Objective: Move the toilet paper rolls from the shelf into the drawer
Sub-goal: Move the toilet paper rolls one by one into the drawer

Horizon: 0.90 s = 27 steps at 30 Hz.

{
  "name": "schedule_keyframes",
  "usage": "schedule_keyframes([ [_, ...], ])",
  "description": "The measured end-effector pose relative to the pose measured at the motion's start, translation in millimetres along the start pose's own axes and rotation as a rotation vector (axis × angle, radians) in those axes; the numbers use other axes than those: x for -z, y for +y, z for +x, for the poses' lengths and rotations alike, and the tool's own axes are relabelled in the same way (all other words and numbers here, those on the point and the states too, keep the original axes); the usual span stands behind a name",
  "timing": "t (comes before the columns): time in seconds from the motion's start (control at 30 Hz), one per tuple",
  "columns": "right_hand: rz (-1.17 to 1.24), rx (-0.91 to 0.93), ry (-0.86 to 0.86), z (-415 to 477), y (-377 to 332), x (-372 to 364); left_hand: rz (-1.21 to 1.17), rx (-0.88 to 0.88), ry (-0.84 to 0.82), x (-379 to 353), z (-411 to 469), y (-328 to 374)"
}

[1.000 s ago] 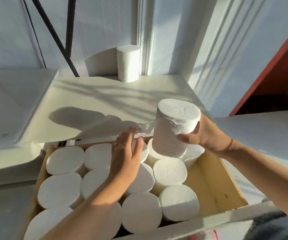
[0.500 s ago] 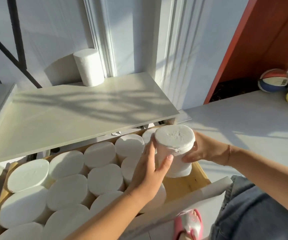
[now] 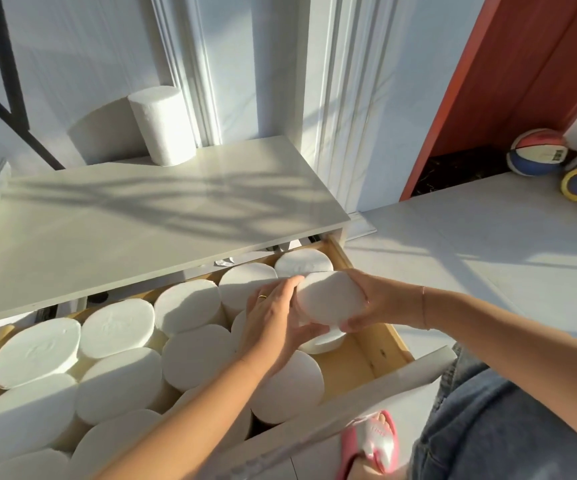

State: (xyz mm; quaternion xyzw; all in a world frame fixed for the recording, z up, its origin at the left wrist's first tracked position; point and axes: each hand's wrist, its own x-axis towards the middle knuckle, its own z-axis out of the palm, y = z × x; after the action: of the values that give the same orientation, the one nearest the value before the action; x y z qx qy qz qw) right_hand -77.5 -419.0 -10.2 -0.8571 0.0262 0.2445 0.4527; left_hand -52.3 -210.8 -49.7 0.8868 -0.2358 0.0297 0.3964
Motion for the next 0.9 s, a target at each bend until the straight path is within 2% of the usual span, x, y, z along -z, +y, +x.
schedule_keyframes([
  [0.1,0.21,-0.056,-0.006,1,-2,-5,0.008,-0.031,0.001,-2,-2,-5],
  [0.37,0.395,-0.14,0.271,5,1,-22,0.141,-0.127,-0.089,0,2,-13],
  [0.5,0.412,-0.156,0.317,5,1,-26,0.183,-0.132,-0.125,0,3,-18],
  [0.6,0.32,-0.158,0.346,6,1,-28,0.199,-0.13,-0.132,0,4,-20],
  [0.77,-0.095,-0.122,0.414,12,6,-35,0.278,-0.153,-0.144,-4,2,-20],
  [0.9,-0.138,-0.108,0.462,17,6,-37,0.312,-0.155,-0.126,-7,3,-22],
])
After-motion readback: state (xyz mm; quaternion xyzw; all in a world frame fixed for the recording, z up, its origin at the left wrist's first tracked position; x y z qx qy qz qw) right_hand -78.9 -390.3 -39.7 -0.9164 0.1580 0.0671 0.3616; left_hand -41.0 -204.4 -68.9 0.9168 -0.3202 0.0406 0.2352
